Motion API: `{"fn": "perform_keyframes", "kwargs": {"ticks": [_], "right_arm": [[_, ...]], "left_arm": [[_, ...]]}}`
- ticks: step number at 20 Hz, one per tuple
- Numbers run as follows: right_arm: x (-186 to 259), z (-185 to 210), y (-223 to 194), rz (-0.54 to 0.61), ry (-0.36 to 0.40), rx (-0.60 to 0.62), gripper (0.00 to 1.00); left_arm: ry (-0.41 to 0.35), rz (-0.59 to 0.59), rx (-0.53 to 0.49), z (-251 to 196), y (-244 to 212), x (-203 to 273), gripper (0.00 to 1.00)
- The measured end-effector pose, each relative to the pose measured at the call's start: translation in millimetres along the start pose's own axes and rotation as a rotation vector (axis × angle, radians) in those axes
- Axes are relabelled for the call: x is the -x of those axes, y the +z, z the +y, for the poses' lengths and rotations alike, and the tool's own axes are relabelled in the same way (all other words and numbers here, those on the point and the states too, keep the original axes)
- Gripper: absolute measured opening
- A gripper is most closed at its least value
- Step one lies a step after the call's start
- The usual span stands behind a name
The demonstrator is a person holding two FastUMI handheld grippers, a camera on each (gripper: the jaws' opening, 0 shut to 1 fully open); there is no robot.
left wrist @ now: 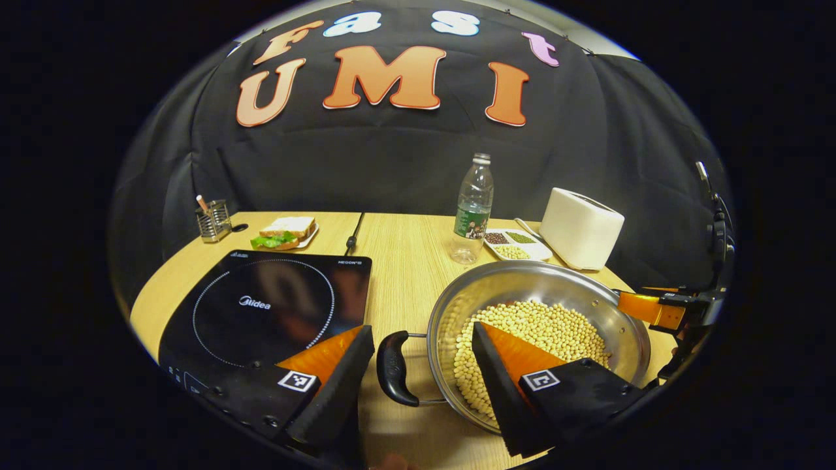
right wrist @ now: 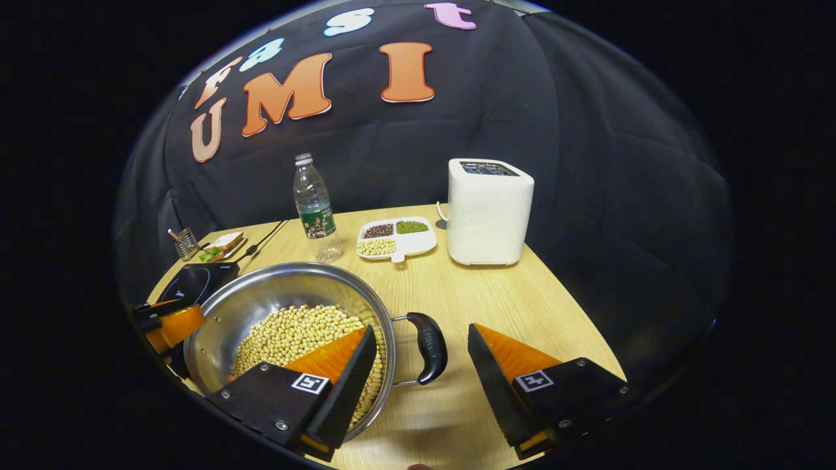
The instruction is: First push the handle of the pot to place it horizontally, then grasp the pot with both hands and set it on the induction cooktop.
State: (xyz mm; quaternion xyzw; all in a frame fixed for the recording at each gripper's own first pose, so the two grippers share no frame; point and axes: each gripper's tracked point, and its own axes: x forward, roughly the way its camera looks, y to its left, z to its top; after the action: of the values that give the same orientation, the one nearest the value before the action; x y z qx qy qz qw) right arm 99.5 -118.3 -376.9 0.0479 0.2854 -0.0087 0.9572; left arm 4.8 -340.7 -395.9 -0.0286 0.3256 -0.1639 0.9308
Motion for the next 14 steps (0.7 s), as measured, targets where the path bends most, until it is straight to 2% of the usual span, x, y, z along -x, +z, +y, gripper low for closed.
{"fn": "perform_keyframes", "kwargs": {"ticks": [5,6,7,8,10,14], "right_arm": [[-12.9,4.0,-7.5,0.025,0.018,-0.007,0.88],[-14.4,5.0,-8.4,0.03,0.023,-0.01,0.84],[-16.1,6.5,-10.5,0.035,0.026,-0.011,0.87],[-18.3,7.8,-11.7,0.042,0.032,-0.011,0.86],[-17.9,7.5,-12.1,0.047,0.03,-0.017,0.67],[-19.3,7.8,-15.2,0.072,0.029,-0.057,0.62]], "left_arm": [[0.002,0.058,0.013,1.0,-20.2,-12.9,0.98],[-0.002,0.068,0.016,1.6,-24.0,-13.1,0.99],[0.007,0.057,0.006,2.7,-22.2,-13.2,0.99],[0.013,0.059,0.005,2.5,-23.4,-15.0,0.91],[0.034,0.041,-0.012,3.0,-25.1,-14.7,0.88],[0.079,0.0,-0.117,4.2,-24.2,-21.0,0.88]]}}
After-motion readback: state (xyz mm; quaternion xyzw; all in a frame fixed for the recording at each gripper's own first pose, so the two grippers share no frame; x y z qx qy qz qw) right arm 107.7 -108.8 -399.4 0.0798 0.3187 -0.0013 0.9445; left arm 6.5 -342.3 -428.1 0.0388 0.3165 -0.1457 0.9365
